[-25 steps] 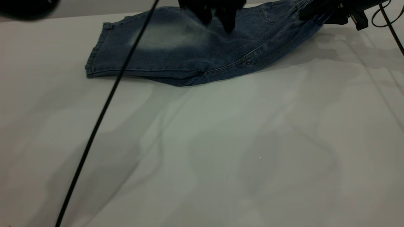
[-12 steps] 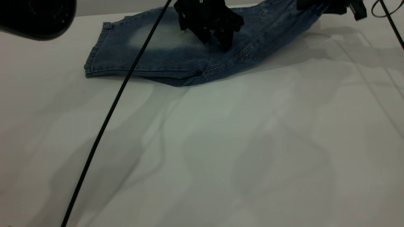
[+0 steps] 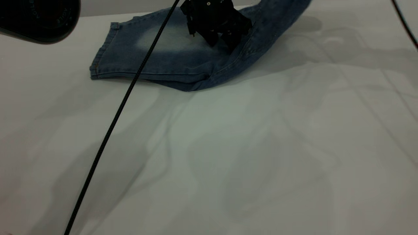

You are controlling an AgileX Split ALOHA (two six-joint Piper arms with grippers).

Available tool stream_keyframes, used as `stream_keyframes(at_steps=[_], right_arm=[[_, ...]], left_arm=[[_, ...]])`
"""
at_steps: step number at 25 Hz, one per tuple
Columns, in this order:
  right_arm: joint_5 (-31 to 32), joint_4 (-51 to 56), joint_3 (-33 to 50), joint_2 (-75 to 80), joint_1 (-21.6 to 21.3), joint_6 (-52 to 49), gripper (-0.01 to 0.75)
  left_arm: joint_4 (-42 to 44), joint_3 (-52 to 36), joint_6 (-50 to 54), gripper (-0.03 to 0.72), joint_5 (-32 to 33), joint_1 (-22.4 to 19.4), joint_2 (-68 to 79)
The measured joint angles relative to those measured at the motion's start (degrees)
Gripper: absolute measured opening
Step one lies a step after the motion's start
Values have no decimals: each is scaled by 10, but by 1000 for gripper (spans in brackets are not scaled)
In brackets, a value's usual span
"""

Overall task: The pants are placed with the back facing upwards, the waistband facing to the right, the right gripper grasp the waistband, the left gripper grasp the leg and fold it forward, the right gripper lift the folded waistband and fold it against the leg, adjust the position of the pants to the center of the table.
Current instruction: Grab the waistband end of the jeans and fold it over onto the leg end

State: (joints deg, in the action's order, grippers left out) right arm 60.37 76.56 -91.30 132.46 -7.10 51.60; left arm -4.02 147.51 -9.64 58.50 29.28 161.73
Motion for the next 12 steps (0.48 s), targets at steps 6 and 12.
stream_keyframes(at_steps=[6,12], right_arm=[[19,18,0,0,38,16,92],[12,17,0,1,38,16,92]], left_arm=[[1,2,-1,503,16,0,0],[2,60,-4,503,96,-1,-9]])
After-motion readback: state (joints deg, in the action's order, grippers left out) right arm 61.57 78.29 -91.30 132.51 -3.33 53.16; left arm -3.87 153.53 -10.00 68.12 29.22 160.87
